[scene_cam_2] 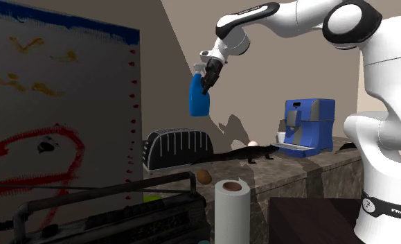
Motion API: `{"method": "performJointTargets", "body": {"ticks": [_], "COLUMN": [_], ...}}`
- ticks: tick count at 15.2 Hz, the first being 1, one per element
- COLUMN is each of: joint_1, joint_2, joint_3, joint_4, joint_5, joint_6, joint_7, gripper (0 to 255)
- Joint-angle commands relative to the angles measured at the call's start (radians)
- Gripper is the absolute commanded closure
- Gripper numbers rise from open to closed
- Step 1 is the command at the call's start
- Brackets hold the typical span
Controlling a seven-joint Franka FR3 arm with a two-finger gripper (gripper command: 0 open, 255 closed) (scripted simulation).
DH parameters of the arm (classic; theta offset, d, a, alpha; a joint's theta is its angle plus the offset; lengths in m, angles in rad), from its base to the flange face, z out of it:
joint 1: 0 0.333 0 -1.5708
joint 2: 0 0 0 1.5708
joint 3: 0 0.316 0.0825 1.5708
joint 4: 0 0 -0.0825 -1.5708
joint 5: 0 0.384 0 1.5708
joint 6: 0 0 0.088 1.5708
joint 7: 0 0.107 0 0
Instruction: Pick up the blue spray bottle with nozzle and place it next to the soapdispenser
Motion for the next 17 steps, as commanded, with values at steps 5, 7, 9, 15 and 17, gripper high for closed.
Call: {"method": "performJointTargets", "body": {"ticks": [5, 7, 9, 15, 17], "joint_1": [0.154, 0.148, 0.14, 0.114, 0.109], "joint_2": [-0.33, -0.409, -0.475, -0.625, -0.664], "joint_3": [0.112, 0.181, 0.245, 0.417, 0.469], "joint_4": [-0.282, -0.355, -0.42, -0.584, -0.628], "joint_5": [-0.294, -0.356, -0.404, -0.484, -0.497], "joint_6": [0.187, 0.222, 0.249, 0.306, 0.32], "joint_7": [0.236, 0.31, 0.377, 0.554, 0.609], "gripper": [255, 255, 255, 255, 255]}}
